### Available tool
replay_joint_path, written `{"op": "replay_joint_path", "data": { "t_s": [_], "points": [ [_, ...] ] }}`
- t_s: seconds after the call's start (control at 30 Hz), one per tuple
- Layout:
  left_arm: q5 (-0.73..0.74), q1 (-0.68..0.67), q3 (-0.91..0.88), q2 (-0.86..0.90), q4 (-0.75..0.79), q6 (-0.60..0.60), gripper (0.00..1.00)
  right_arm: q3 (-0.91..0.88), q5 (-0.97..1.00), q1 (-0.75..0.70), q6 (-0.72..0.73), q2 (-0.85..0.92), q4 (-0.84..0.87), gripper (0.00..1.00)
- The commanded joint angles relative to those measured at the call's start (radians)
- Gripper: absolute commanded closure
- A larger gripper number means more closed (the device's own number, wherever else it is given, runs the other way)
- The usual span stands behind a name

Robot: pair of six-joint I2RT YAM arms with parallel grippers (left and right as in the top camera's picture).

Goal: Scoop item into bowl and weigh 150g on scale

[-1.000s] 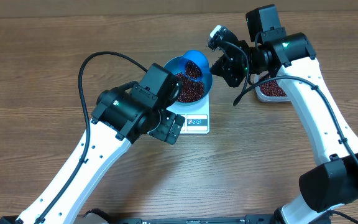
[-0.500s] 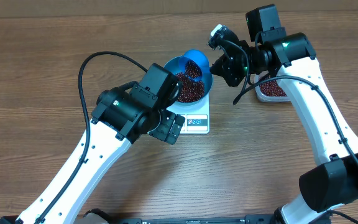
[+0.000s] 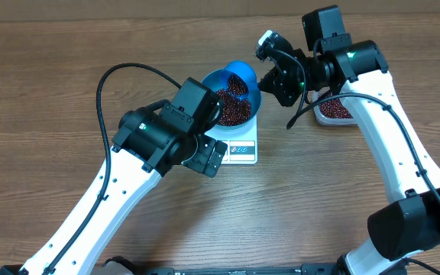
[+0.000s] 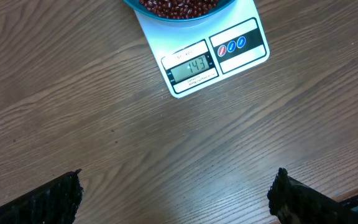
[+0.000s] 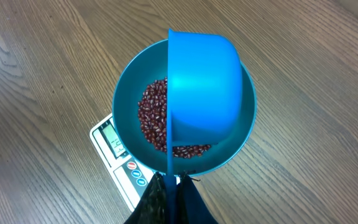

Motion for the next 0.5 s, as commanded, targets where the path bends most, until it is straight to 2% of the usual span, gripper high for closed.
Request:
{"op": "replay_joint_path", "data": {
  "t_s": [0.0,0.47],
  "points": [
    [-0.009,-0.006,-0.002,0.006,0.001,-0.008,0.0,0.031,-0.016,-0.005,-0.035,0.001,0.002,0.96],
    [-0.009,-0.006,-0.002,0.007,0.001,-0.007,0.0,0.031,-0.016,-0.005,-0.082,0.001,0.0,0.96]
  ]
}}
